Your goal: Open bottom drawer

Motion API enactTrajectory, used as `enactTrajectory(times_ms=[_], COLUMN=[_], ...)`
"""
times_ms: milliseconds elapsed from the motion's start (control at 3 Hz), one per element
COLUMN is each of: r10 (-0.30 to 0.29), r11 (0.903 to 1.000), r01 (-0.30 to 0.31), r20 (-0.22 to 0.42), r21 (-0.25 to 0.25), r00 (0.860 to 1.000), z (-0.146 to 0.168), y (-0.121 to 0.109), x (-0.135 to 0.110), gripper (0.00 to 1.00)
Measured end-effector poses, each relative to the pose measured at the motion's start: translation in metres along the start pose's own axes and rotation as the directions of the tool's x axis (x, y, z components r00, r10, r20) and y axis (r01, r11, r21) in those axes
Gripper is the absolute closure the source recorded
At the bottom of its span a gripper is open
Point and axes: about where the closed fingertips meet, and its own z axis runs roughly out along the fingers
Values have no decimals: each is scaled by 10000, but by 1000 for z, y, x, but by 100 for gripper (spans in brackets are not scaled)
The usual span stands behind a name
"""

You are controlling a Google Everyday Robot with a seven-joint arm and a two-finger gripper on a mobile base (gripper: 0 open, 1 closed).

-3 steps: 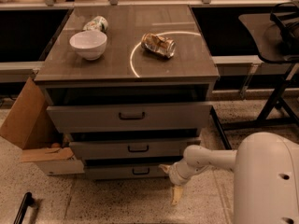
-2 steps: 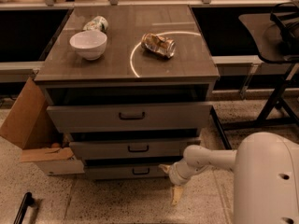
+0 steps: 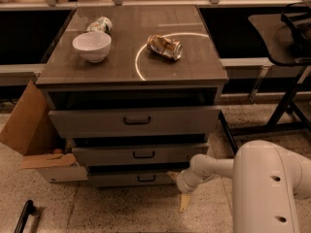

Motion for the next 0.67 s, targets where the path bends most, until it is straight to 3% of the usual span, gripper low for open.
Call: enactTrajectory(times_ms=[667], r10=[-138], r11=[9958], r01=[227], r20=[-995], r21=[886], r00=[9949], z=[16], y=[-22], x=[20], gripper=[0])
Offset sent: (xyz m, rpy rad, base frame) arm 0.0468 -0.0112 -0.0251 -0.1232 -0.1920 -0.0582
